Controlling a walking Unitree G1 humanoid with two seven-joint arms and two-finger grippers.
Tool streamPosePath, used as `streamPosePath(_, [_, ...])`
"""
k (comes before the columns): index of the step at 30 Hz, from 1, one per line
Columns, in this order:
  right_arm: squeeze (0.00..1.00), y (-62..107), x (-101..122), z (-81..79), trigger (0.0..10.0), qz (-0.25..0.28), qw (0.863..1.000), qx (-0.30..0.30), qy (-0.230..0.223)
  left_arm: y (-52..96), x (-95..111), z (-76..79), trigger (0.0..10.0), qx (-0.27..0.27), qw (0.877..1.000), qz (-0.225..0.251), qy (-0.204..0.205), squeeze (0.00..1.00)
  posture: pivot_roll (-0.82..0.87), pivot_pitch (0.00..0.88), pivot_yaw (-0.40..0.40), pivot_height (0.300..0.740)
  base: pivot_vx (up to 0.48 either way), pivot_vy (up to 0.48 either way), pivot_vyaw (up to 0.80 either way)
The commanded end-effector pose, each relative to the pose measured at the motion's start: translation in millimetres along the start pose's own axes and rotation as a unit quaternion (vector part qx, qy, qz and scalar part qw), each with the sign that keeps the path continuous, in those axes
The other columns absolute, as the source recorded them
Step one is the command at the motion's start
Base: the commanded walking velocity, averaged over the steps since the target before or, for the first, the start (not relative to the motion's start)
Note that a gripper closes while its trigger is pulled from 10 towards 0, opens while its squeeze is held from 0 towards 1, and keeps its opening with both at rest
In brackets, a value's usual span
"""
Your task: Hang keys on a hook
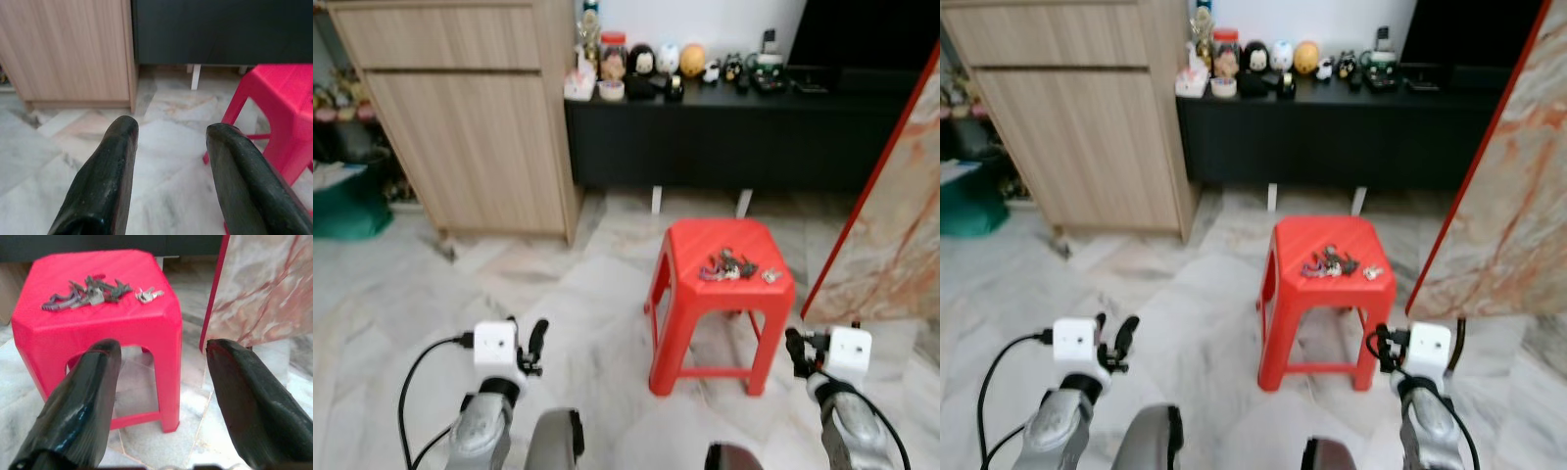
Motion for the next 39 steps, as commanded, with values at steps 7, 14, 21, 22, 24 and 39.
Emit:
streamPosePath(7, [0.0, -3.3, 5.4, 0.1, 10.0, 0.009, 1.0, -0.003, -0.004, -2.4, 4.9, -1.5, 10.0, 0.0, 1.0, 0.004, -0.002, 0.0, 0.07, 0.0, -0.08, 0.591, 0.36, 0.0, 0.0])
streamPosePath(14, [0.0, -3.7, 5.4, -1.1, 10.0, 0.007, 1.0, 0.0, -0.003, -2.7, 5.3, -0.7, 10.0, -0.002, 1.0, 0.004, -0.002, 0.0, 0.07, 0.0, -0.079, 0.591, 0.365, 0.0, 0.0])
streamPosePath(21, [0.0, -4.6, 7.8, -3.0, 10.0, 0.013, 1.0, 0.015, 0.012, -3.9, 6.3, -0.3, 10.0, -0.003, 1.0, 0.005, -0.002, 0.0, 0.07, 0.0, -0.078, 0.591, 0.365, 0.0, 0.16])
streamPosePath(22, [0.0, -4.7, 7.8, -3.0, 10.0, 0.013, 1.0, 0.015, 0.012, -4.2, 6.3, -0.1, 10.0, -0.003, 1.0, 0.005, -0.002, 0.0, 0.07, 0.0, -0.078, 0.591, 0.368, 0.0, 0.8])
streamPosePath(24, [0.0, -4.7, 7.6, -2.9, 10.0, 0.012, 1.0, 0.015, 0.011, -4.3, 6.2, 0.0, 10.0, -0.003, 1.0, 0.005, -0.002, 0.0, 0.07, 0.0, -0.078, 0.591, 0.364, 0.0, 0.8])
streamPosePath(39, [0.0, -5.1, 6.7, -2.9, 10.0, 0.01, 1.0, 0.014, -0.001, -4.7, 6.7, 0.2, 10.0, -0.001, 1.0, 0.007, -0.001, 0.0, 0.07, 0.0, -0.082, 0.591, 0.366, 0.0, 0.05])
Point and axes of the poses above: a point about 5 cm out from each wrist's last joint towards the gripper, its own y axis pointing back from the gripper into the wrist, its own x axis along the axis of the wrist's last joint, z = x × y, the point moved 3 cm from there along -y, pointing out of the wrist towards the gripper, and after that the axes turned 9 degrees about y, right-handed, at the moved point
